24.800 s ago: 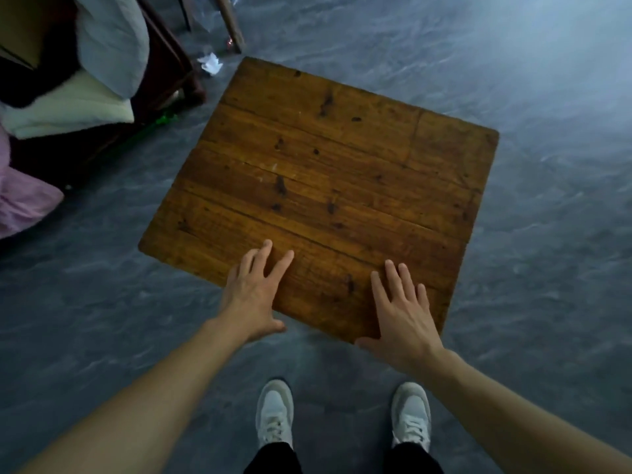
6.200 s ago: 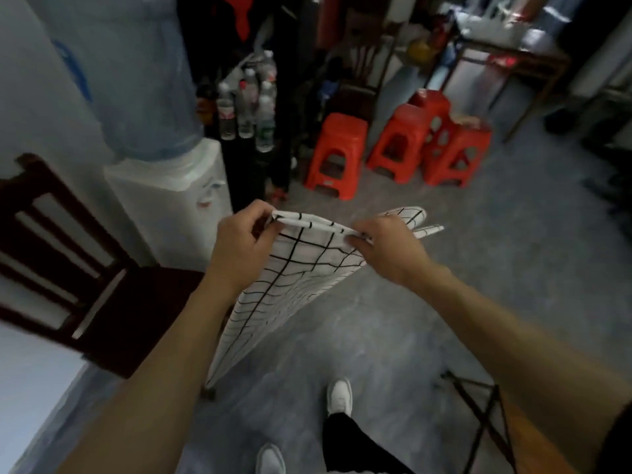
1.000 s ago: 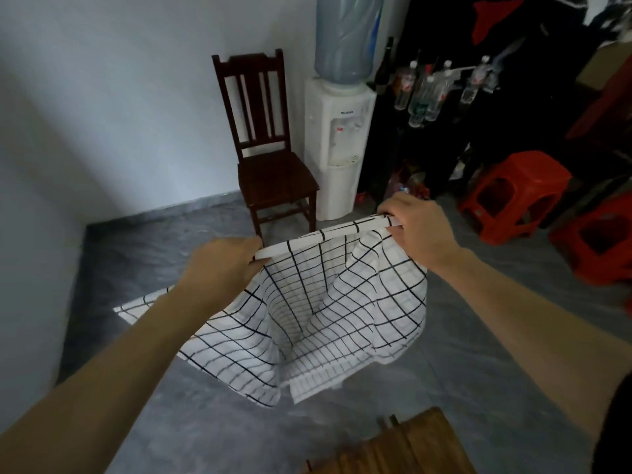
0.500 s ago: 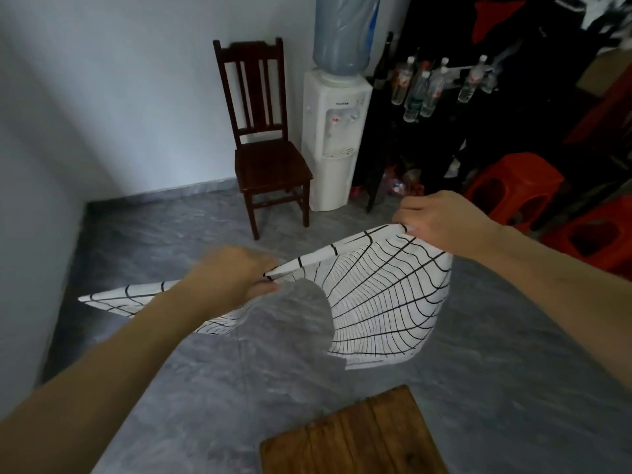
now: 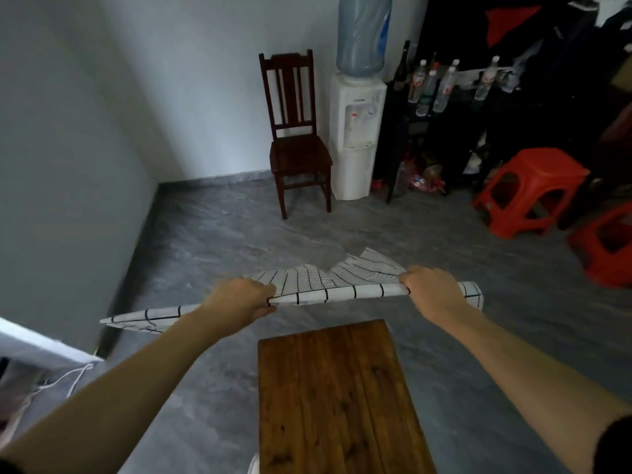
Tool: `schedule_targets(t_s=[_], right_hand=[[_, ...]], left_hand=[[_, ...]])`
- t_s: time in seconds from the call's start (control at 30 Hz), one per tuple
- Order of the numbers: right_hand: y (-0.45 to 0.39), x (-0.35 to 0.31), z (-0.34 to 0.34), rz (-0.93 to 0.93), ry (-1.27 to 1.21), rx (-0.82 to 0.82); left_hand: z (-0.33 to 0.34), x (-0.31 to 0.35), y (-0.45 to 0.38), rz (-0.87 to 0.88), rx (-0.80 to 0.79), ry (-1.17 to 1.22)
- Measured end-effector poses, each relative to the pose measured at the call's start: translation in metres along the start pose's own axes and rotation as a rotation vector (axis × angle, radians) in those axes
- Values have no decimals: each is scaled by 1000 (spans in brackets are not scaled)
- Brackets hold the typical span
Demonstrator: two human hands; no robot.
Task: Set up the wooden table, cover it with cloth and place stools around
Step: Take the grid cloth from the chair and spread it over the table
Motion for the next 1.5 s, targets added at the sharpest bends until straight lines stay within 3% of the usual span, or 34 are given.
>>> schedule_targets(t_s=[0.5,0.8,0.93,1.17,1.33,1.5], right_hand=[[189,-27,137,198,-110,-106],[264,-51,219,182,-173,-187],[283,-50,243,101,-250,-154],[308,-31,322,-4,-198,-184],[336,-22,365,-24,-214,-183],[367,-19,406,-35,-193,-227]], left_hand=[[165,107,172,-134,-215,130],[238,140,233,-154,-34,298],[266,152,251,-262,15,262],[337,198,277,-315,17,166],[384,241,311,-424,2,255],[419,270,333,-403,17,269]])
Point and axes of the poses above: each hand's wrist, its own y-axis away from the middle knuckle, its own z-axis out of the palm, x = y × z, the point moved 6 cm from there along -y, towards the middle knuckle
